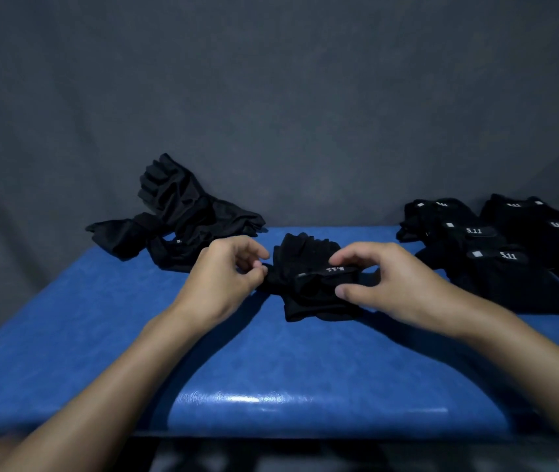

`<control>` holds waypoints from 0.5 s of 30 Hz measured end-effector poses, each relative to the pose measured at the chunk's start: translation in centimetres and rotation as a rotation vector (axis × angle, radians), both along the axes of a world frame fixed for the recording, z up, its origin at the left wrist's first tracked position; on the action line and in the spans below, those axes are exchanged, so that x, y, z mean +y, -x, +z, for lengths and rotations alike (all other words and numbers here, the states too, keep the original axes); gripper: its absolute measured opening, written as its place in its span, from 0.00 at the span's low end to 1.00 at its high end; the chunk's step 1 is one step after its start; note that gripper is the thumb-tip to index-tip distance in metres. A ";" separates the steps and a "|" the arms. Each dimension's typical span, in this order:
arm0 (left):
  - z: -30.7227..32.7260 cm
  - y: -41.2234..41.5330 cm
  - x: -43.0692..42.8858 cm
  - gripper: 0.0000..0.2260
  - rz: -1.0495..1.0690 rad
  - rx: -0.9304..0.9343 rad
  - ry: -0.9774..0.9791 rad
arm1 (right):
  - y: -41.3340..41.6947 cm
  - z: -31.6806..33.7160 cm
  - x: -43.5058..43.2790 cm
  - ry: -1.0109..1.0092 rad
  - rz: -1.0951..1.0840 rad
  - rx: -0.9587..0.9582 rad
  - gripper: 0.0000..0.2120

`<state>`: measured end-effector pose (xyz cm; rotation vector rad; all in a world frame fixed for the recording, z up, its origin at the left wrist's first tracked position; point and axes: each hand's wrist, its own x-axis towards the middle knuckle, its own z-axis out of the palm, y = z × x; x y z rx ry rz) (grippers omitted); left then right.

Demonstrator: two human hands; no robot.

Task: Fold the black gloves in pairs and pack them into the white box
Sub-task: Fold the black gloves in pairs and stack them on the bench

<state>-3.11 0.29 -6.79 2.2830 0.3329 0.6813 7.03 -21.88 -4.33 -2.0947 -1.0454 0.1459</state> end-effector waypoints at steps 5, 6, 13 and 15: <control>0.1 -0.1 0.1 0.09 0.037 -0.076 -0.006 | 0.2 -0.3 0.3 -0.071 0.001 -0.018 0.12; 0.1 -0.1 0.1 0.09 0.031 -0.064 -0.007 | 0.2 -0.4 0.3 -0.040 0.022 -0.012 0.11; 0.3 -0.5 -0.5 0.06 -0.033 -0.090 -0.151 | -1.1 -1.2 0.9 -0.077 -0.081 -0.045 0.10; 0.2 -1.1 -0.9 0.10 -0.143 -0.106 -0.248 | -1.7 -1.5 1.3 -0.064 -0.164 -0.025 0.11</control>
